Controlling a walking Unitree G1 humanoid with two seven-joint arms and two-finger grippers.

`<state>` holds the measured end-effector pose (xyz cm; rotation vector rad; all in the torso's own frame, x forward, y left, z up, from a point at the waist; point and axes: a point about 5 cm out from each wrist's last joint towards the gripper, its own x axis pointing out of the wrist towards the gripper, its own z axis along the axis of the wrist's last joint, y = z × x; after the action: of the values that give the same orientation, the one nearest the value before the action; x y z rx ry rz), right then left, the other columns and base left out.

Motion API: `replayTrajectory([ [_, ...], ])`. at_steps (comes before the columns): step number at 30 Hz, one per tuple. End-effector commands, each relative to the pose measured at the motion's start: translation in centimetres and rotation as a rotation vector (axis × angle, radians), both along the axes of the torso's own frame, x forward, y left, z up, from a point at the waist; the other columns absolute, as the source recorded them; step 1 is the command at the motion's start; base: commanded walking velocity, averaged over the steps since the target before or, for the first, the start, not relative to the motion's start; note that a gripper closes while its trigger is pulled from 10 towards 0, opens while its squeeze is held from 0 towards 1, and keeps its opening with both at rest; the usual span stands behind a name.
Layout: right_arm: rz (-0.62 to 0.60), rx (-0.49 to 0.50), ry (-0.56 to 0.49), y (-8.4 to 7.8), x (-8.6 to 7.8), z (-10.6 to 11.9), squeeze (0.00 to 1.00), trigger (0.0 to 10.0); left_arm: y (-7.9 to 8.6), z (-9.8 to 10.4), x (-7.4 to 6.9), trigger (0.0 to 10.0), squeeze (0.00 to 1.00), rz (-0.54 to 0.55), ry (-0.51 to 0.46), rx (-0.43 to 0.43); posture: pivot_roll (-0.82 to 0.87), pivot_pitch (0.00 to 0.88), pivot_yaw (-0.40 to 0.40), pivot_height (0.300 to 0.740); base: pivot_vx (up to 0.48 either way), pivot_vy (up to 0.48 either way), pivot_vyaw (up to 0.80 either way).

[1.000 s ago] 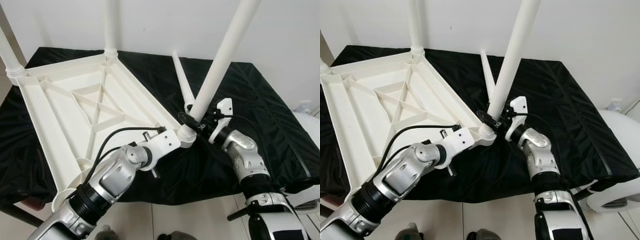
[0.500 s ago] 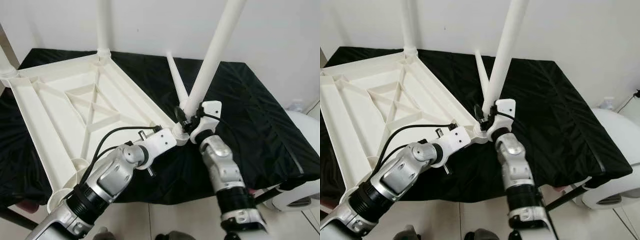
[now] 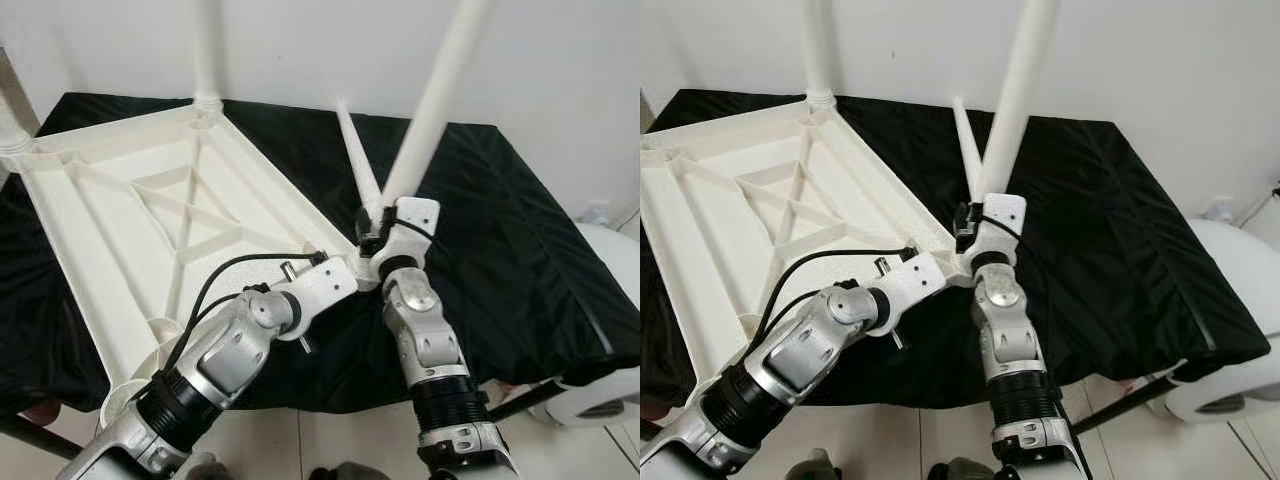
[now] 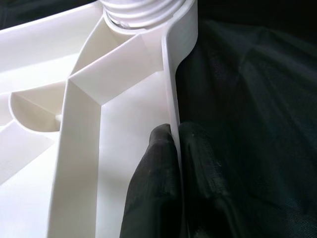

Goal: Building children table

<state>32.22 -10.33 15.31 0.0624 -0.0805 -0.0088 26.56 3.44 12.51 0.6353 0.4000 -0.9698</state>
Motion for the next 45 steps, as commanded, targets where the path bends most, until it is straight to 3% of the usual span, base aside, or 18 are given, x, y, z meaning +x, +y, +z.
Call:
replayTrajectory([
  [1,-0.02,0.001,-0.004,-0.4,-0.1,0.2,1.0,10.0,-0.7,-1.0,-1.0,10.0,0.0,-0.059,0.045,0.033,0.07,0.0,-0.123,0.74,0.0,0.0,0.0],
  [7,0.015,0.006,0.0,-0.3,-0.3,0.0,1.0,10.0,-0.6,-1.0,-1.0,10.0,0.0,-0.058,0.043,0.034,0.07,0.0,-0.121,0.74,0.0,0.0,0.0],
  [14,0.092,-0.012,0.011,-1.4,-0.1,-0.6,0.99,10.0,-0.6,-1.0,-1.1,10.0,0.0,-0.056,0.043,0.036,0.07,0.0,-0.116,0.74,0.0,0.0,0.0],
  [15,0.157,-0.017,0.016,-1.7,0.0,-0.9,0.0,10.0,-0.5,-1.0,-1.1,10.0,0.0,-0.055,0.043,0.038,0.06,0.0,-0.111,0.74,0.0,0.0,0.0],
  [17,0.157,-0.017,0.016,-1.7,0.0,-0.9,0.0,10.0,-0.5,-1.0,-1.1,10.0,0.0,-0.055,0.043,0.038,0.06,0.0,-0.111,0.74,0.0,0.0,0.0],
  [18,0.248,-0.012,0.018,-1.9,0.1,-1.2,0.0,10.0,-0.5,-1.0,-1.1,10.0,0.0,-0.055,0.043,0.039,0.06,0.0,-0.108,0.74,0.0,0.0,0.0],
  [19,0.248,-0.012,0.018,-1.9,0.1,-1.2,0.0,10.0,-0.5,-1.0,-1.1,10.0,0.0,-0.055,0.043,0.039,0.06,0.0,-0.108,0.74,0.0,0.0,0.0],
  [21,0.434,-0.051,0.005,-2.1,-0.3,-1.6,0.0,10.0,-0.3,-0.9,-1.0,10.0,0.0,-0.053,0.043,0.041,0.06,0.0,-0.102,0.74,0.0,0.0,0.0],
  [22,0.434,-0.051,0.005,-2.1,-0.3,-1.6,0.0,10.0,-0.3,-0.9,-1.0,10.0,0.0,-0.053,0.043,0.041,0.06,0.0,-0.102,0.74,0.0,0.0,0.0],
  [24,0.578,-0.08,0.006,-2.5,-0.9,-2.1,0.0,10.0,-0.3,-0.9,-0.9,10.0,0.0,-0.051,0.041,0.041,0.06,0.0,-0.096,0.74,0.0,0.0,0.0],
  [30,0.751,-0.089,0.039,-4.0,-1.5,-3.1,0.0,10.0,-0.2,-0.8,-0.7,10.0,0.0,-0.049,0.036,0.044,0.06,0.0,-0.086,0.74,0.0,0.0,0.0],
  [38,0.775,-0.134,0.064,-5.9,-0.6,-3.4,0.0,10.0,-0.1,-0.7,-0.5,10.0,0.0,-0.053,0.033,0.05,0.06,0.0,-0.078,0.74,0.0,0.0,0.0],
  [39,0.772,-0.135,0.06,-6.3,-0.3,-3.2,0.0,8.0,-0.1,-0.7,-0.5,10.0,0.0,-0.054,0.032,0.051,0.06,0.0,-0.076,0.74,0.0,0.0,0.0],
  [41,0.772,-0.135,0.056,-6.6,-0.1,-3.0,0.0,8.0,-0.1,-0.7,-0.5,10.0,0.0,-0.054,0.032,0.052,0.06,0.0,-0.076,0.74,0.0,0.0,0.0],
  [42,0.779,-0.134,0.052,-6.7,0.0,-3.0,0.0,4.8,-0.1,-0.7,-0.5,10.0,0.0,-0.055,0.032,0.052,0.06,0.0,-0.075,0.74,0.0,0.0,0.0],
  [43,0.778,-0.133,0.047,-6.8,0.2,-2.9,0.0,2.5,-0.1,-0.6,-0.5,10.0,0.0,-0.057,0.032,0.052,0.06,0.0,-0.075,0.74,0.0,0.0,0.0],
  [45,0.773,-0.123,0.039,-6.9,0.6,-2.7,0.0,1.9,-0.2,-0.6,-0.5,10.0,0.0,-0.059,0.031,0.051,0.06,0.0,-0.075,0.74,0.0,0.0,0.0],
])
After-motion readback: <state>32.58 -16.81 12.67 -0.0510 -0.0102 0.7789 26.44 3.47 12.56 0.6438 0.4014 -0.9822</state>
